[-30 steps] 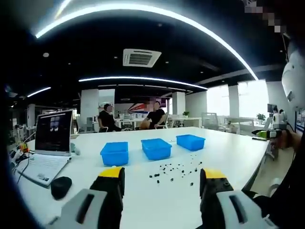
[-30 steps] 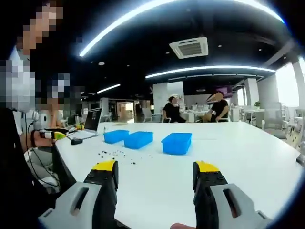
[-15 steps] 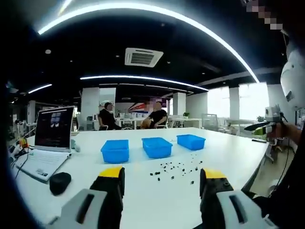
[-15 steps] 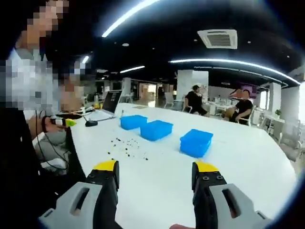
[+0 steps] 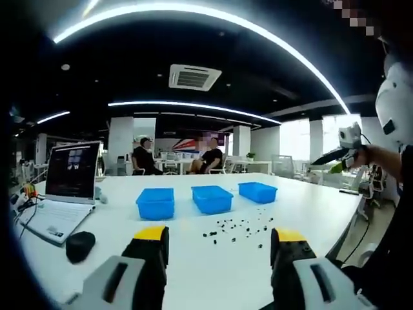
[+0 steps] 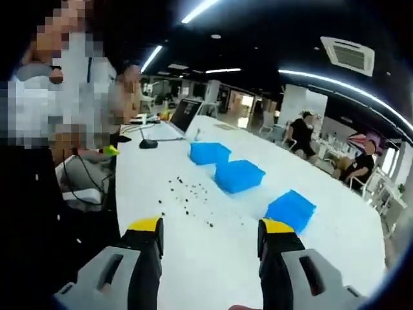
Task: Pick up the resistors one by one and place each resistor into its matching bin, sorting the parts by color and model until every resistor is separated into the correct bin for its type
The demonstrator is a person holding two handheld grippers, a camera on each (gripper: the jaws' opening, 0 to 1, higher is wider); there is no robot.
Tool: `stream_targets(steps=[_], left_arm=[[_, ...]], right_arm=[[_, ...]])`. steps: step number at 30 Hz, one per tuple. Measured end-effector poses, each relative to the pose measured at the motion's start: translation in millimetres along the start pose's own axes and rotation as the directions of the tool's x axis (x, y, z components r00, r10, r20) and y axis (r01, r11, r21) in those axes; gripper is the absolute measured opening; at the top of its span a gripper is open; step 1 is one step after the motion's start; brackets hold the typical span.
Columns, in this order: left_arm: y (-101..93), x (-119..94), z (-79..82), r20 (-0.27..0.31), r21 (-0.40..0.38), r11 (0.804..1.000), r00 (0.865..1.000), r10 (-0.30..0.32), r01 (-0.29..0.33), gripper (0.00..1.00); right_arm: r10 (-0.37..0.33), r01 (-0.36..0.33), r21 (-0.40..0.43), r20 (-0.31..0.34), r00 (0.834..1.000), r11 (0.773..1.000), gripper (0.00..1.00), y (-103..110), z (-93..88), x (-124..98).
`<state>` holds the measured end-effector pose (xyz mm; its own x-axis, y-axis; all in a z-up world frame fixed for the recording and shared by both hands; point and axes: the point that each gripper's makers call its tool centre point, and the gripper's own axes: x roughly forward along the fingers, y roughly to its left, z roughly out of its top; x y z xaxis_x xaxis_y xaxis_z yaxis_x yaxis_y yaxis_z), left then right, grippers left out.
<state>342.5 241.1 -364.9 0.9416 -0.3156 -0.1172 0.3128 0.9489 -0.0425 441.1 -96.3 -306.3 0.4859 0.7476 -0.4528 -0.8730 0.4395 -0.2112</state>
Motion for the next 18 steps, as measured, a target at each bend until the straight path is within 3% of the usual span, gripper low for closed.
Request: stream_targets(steps=[6,11,18], left_arm=[[-13.7,0.9,-4.7,-0.015,-0.01,0.998,0.998,-0.055,0.055,0.65],[-17.7,4.5,-6.0,-0.029,-0.009,0.997,0.997,-0.077,0.077,0.65],[-18.0,7.4,5.0,-0.018,0.006,0.996,0.996,-0.087,0.087,0.65]], right_arm=[[0.085,-0.092,-0.089,-0.082,0.993,0.992,0.58,4.4,12.8,19.7],[0.144,-0.169,-0.16,-0.157,0.977,0.973,0.58,11.8,16.3,36.3],[0.188,-0.235,-0.169,-0.251,0.949,0.957,0.53,13.6,8.7,57.3]])
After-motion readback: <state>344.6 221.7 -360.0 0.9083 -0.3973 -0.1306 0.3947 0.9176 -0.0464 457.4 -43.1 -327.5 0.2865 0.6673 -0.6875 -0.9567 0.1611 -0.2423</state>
